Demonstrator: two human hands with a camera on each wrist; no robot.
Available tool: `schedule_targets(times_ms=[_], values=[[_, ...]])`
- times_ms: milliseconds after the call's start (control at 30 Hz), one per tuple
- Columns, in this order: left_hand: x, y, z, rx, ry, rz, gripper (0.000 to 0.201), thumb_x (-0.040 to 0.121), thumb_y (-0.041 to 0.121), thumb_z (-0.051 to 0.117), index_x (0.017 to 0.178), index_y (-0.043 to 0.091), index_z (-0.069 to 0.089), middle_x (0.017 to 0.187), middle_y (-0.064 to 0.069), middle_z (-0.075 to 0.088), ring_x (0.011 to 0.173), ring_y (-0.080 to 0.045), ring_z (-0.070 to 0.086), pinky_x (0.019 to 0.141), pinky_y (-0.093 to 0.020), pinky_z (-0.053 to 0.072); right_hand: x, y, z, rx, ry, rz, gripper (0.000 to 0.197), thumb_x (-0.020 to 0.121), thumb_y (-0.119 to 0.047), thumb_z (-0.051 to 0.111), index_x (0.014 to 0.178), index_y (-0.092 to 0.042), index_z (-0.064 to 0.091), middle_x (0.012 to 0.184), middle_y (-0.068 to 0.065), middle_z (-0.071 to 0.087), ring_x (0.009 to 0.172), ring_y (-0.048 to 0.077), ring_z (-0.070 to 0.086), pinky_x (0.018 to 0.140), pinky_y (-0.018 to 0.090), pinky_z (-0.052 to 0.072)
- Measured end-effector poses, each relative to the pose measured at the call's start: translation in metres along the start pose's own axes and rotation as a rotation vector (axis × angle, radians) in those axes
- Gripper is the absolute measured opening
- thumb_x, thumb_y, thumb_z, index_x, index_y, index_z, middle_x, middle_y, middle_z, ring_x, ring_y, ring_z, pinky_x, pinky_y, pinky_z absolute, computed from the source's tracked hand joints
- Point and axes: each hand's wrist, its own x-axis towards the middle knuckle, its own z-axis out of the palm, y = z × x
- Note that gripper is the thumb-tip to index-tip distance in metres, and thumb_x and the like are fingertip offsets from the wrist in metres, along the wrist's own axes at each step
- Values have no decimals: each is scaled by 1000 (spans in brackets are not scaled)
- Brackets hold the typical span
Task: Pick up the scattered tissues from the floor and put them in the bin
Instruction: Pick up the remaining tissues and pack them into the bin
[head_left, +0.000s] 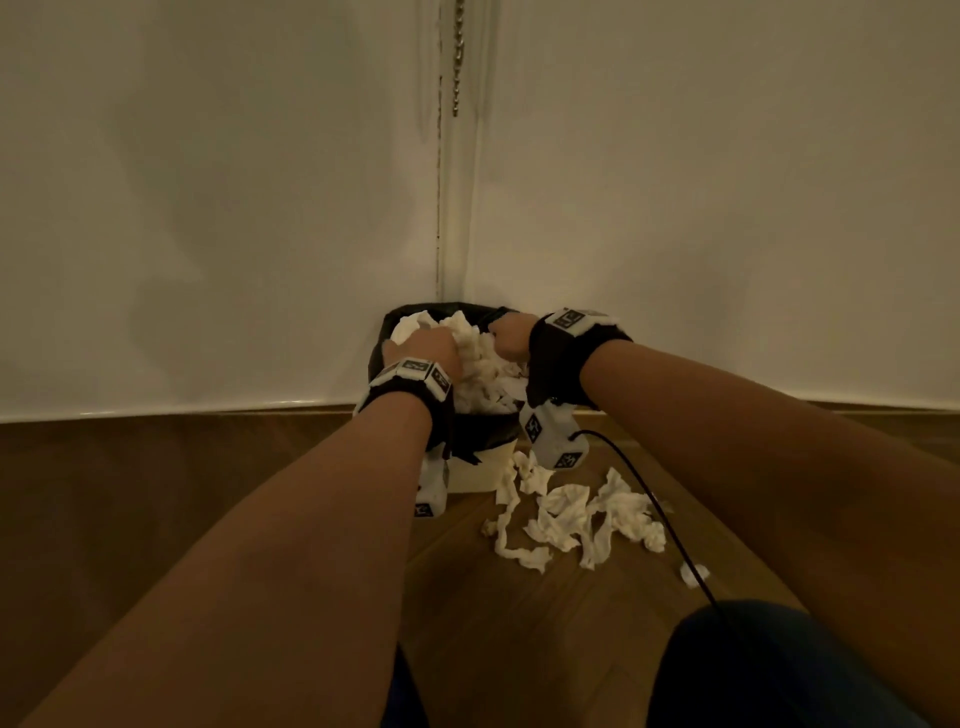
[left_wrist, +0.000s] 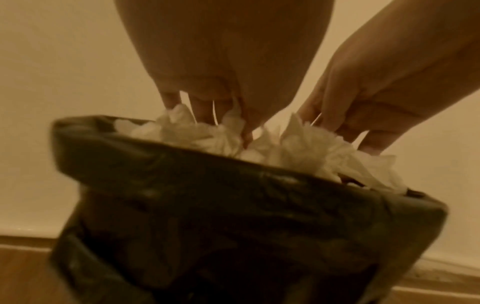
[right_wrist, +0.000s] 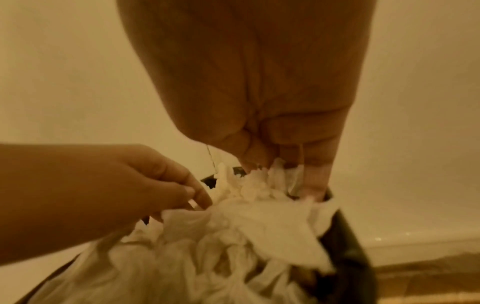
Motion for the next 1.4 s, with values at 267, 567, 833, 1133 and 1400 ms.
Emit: schedule_targets(times_ms=[267, 567, 833, 1133, 1400], values=[[-52, 23, -35, -266, 602, 305, 24, 91, 24, 43, 109, 21, 58, 103, -3, 57, 96, -23, 54, 81, -36, 43, -51, 66, -12, 628, 350, -5, 46, 94, -5, 38, 138, -16, 43, 141, 10, 46, 122, 30, 49, 99, 43, 47], [-87, 60, 70, -6, 82, 523, 22, 92, 37, 41, 105, 26, 55, 92, 2, 61, 87, -20, 61, 65, -28, 46, -60, 154, 59, 352, 165, 260, 35, 91, -13, 53, 126, -8, 56, 131, 14, 55, 120, 31, 52, 99, 34, 43], [-79, 22, 191, 110, -432, 258, 83, 82, 49, 63, 147, 31, 15, 153, -4, 11, 137, -34, 22, 109, -48, 32, -32, 148, 116, 39, -169, 93, 49, 82, -32, 70, 127, -23, 53, 128, 5, 57, 112, 31, 57, 96, 44, 48], [-71, 35, 249, -111, -390, 277, 79, 85, 51, 58, 148, 34, 15, 157, 1, -10, 145, -30, -10, 116, -48, 18, 6, 147, 152, -80, -171, -14, 85, 76, -43, 67, 146, -39, 19, 156, 2, 18, 138, 36, 29, 105, 47, 34], [-97, 36, 284, -475, -202, 7, 22, 92, 10, 53, 113, 12, 62, 129, -6, 49, 109, -19, 52, 84, -13, 46, 43, 134, 179, -117, -229, -60, 80, 85, -42, 59, 148, -37, 11, 159, 3, -1, 144, 34, 12, 112, 52, 26]])
